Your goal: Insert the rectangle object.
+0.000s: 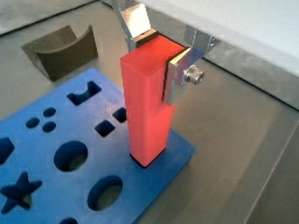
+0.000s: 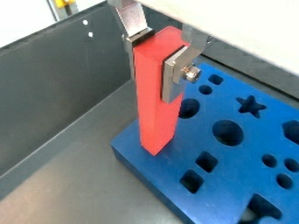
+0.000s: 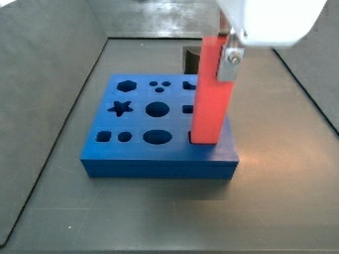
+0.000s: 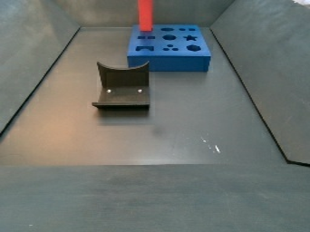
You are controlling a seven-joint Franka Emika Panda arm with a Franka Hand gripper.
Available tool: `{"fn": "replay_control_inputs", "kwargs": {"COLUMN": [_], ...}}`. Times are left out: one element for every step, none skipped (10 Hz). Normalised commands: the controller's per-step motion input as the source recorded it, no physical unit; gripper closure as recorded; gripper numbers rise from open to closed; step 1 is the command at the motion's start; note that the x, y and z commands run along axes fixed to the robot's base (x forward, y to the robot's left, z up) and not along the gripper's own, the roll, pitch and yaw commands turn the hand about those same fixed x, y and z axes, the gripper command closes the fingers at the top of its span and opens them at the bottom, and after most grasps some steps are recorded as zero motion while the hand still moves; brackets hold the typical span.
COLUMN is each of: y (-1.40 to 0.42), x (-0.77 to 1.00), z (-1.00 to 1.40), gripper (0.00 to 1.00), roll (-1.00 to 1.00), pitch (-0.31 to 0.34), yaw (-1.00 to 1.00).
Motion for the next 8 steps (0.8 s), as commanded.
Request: {"fn": "replay_control_inputs", "kwargs": {"y": [0.00, 0.00, -0.01, -0.01, 0.00, -0.03, -0.03, 0.00], "x": [0.00, -0.02, 0.00, 0.00, 0.00, 0.00, 0.00, 0.00], "z": [-0.40, -0.46, -0.58, -0.54, -0.56, -0.51, -0.40, 0.00], "gripper": [1.00, 1.00, 1.00, 1.00, 1.00, 1.00, 1.00, 1.00], "roll": [0.02, 0.01, -0.01, -0.01, 0.00, 0.01, 0.02, 0.00], "pitch": [0.000, 0.000, -0.037, -0.040, -0.003, 0.000, 0.000, 0.000], "yaw": [0.12, 0.11, 0.06, 0.00, 0.00, 0.00, 0.00, 0.00]}}
